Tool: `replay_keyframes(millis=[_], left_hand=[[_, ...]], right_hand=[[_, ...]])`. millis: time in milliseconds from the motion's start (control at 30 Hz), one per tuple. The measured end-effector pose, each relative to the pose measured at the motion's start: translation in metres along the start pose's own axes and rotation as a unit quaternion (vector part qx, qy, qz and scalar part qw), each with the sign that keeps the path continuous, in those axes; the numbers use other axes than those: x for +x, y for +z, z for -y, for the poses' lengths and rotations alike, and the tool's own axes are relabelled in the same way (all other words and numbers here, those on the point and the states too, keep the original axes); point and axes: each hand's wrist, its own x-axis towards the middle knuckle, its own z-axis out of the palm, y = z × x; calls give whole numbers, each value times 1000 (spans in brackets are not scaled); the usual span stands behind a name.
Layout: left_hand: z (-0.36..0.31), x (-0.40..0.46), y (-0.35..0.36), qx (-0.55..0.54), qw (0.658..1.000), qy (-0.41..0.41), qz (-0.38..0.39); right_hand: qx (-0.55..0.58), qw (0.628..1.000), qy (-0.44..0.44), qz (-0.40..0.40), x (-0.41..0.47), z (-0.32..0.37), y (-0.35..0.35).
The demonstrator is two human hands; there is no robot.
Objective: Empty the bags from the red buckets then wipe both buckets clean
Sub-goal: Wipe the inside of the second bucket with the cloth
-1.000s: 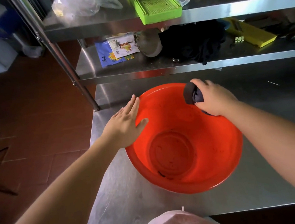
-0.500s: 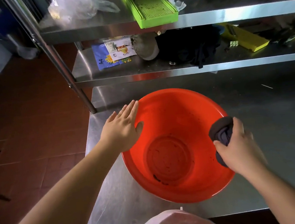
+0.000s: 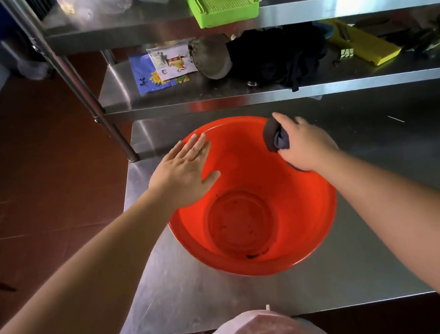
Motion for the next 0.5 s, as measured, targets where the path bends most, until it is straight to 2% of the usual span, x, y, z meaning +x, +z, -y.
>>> replay_keyframes(millis=[133, 300, 367, 500], left_hand=[[-4, -4, 14, -10, 999, -33, -34], [-8, -2, 15, -20, 998, -47, -48], [-8, -2, 15, -19, 997, -50, -53], [-9, -1, 16, -23, 997, -56, -58]], right_hand=[[-40, 999, 10, -21, -7, 3, 8], [-129, 988, 22, -78, -56, 3, 20], [-104, 991, 47, -71, -79, 2, 22], [47, 989, 131, -42, -124, -3, 30]])
